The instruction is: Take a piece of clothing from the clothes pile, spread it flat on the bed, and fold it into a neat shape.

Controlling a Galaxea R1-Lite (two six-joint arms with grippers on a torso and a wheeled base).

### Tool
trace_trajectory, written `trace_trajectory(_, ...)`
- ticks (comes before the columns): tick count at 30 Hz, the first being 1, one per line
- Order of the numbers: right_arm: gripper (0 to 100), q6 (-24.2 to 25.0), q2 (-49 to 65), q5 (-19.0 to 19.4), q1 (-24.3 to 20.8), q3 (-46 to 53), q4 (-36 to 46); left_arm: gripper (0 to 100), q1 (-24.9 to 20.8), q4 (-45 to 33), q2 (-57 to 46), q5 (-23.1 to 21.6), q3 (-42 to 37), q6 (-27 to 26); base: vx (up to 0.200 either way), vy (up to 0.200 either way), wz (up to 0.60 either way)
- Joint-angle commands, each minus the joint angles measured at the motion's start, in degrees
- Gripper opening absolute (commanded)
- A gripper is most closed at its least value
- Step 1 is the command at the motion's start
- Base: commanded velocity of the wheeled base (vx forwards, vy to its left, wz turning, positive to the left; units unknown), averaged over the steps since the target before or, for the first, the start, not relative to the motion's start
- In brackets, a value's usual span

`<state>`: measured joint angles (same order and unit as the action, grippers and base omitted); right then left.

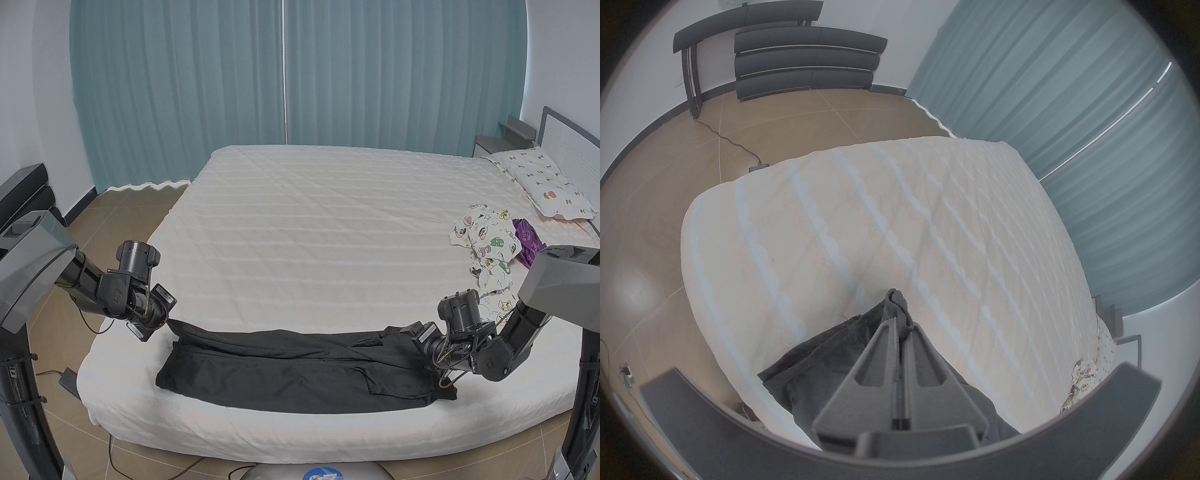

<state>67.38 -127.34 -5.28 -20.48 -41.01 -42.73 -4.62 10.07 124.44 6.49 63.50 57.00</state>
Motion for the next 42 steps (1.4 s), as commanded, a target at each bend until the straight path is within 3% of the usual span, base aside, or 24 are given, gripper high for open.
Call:
trace_trajectory(1, 100, 0.03, 0.43, -0.52, -0.35, 0.49, 0.19, 0, -0.04, 0.04, 0.19, 0.02, -0.04, 0.04, 0.000, 0.000, 0.00)
trace_trajectory(11, 100, 0.12, 2.71, -1.05, -0.61, 1.55, 5.46, 0, 0.14, 0.13, 0.01, 0.02, -0.48, -0.14, 0.000, 0.000, 0.00)
trace_trajectory(21, 100, 0.12, -1.33, -1.23, -0.70, -2.58, 5.73, 0, 0.05, 0.13, -0.34, 0.11, -0.31, -0.40, 0.000, 0.000, 0.00)
trace_trajectory(22, 0, 0.12, -1.50, -1.31, -0.70, -2.85, 6.08, 0, 0.05, 0.13, -0.34, 0.11, -0.31, -0.40, 0.000, 0.000, 0.00)
trace_trajectory(32, 0, 0.12, -1.07, -1.75, -0.70, -4.25, 10.82, 0, 0.05, 0.21, -0.60, 0.11, 0.04, -0.58, 0.000, 0.000, 0.00)
trace_trajectory(38, 0, 0.39, 0.60, -1.93, 0.70, -5.92, 9.42, 0, 0.05, 0.13, -1.22, 0.46, 1.45, -0.67, 0.000, 0.000, 0.00)
trace_trajectory(42, 0, 0.47, 4.65, -2.90, 2.64, -6.01, 3.88, 0, 0.58, 0.21, -2.36, 1.16, 2.24, -0.58, 0.000, 0.000, 0.00)
